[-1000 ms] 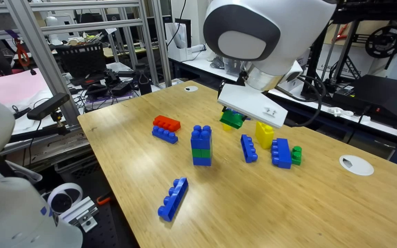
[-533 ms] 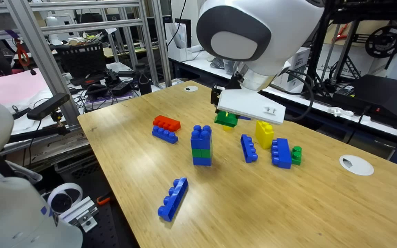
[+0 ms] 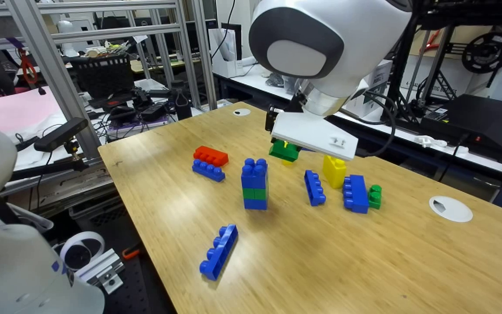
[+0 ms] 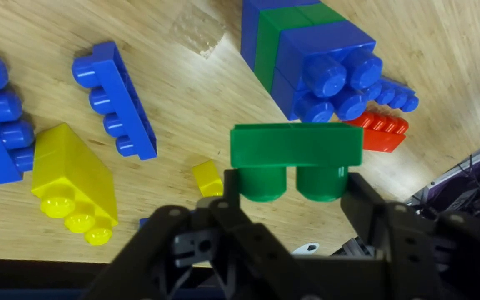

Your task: Move the stack of blocks to the right then place a green block on the top

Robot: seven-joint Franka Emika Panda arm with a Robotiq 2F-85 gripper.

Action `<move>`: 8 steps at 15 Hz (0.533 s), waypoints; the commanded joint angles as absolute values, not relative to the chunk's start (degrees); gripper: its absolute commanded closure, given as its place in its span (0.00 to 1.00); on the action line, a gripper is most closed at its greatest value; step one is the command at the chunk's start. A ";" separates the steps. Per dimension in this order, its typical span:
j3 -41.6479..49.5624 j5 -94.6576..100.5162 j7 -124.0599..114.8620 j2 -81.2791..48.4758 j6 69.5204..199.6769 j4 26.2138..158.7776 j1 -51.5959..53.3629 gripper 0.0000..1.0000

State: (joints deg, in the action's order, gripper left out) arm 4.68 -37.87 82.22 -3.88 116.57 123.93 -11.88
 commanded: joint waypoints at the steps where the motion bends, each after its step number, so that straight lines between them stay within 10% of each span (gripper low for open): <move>1: 5.92 -39.23 80.08 -1.89 117.94 126.50 -11.01 0.62; 8: 6.25 -39.67 82.17 0.53 119.06 129.82 -10.60 0.62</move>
State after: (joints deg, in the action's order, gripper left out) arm 5.28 -38.04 80.93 -1.35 116.89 127.38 -11.76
